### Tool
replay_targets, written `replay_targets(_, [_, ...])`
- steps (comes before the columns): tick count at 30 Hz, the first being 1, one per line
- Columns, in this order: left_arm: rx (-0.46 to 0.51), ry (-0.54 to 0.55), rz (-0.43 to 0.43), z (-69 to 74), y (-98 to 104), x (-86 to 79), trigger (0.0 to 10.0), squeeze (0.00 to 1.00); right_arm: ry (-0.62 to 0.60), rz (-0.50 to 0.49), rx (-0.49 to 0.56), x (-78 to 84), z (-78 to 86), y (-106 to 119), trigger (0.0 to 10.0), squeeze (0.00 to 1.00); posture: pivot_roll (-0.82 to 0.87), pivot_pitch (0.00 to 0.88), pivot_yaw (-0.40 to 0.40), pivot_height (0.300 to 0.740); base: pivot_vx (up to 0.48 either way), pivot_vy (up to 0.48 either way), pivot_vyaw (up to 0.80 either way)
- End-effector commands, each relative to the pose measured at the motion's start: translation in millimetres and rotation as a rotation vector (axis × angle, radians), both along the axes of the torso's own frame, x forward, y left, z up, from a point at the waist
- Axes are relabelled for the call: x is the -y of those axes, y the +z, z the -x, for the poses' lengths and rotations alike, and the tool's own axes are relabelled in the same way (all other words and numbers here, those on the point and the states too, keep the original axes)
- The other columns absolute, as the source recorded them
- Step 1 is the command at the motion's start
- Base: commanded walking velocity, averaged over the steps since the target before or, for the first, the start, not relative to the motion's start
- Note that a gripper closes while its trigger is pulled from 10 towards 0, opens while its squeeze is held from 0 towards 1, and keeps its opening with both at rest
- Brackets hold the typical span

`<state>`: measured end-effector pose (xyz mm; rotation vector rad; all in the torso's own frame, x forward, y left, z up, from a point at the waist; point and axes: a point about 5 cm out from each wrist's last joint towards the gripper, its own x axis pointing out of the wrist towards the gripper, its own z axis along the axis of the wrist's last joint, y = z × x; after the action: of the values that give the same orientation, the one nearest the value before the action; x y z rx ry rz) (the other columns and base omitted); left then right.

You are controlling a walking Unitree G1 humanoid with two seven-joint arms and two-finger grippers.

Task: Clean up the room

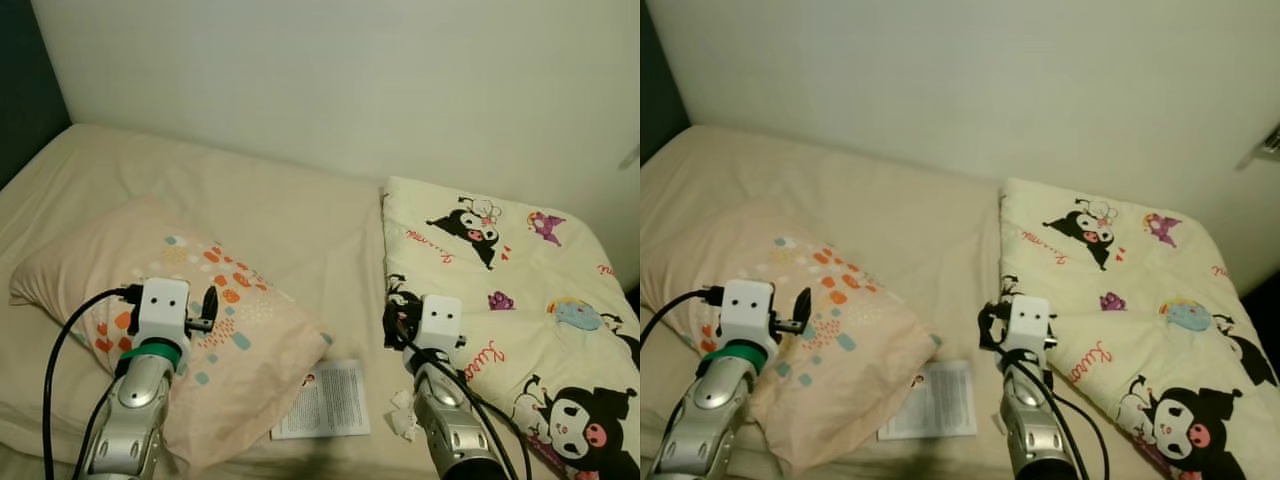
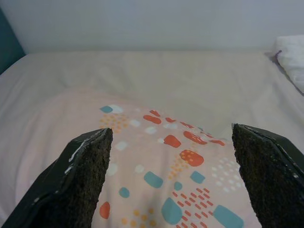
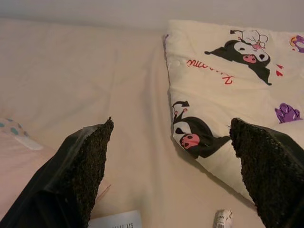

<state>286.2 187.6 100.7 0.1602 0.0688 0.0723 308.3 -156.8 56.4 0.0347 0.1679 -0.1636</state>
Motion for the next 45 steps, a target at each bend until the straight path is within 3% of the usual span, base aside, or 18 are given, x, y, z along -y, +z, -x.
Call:
replay_targets(1, [-0.020, -0.006, 0.007, 2.8, -3.3, 1.6, 10.0, 0.00, -0.023, -0.003, -0.036, 5.0, 2.2, -6.0, 10.0, 0.00, 0.14, 0.024, -0.085, 0.740, 0.000, 0.334, 0.00])
replay_targets(45, [-0.028, -0.006, 0.005, 4.3, -3.5, 0.2, 10.0, 0.00, -0.019, -0.005, -0.056, 3.9, 4.3, -10.2, 10.0, 0.00, 0.15, 0.014, -0.086, 0.740, 0.000, 0.377, 0.00])
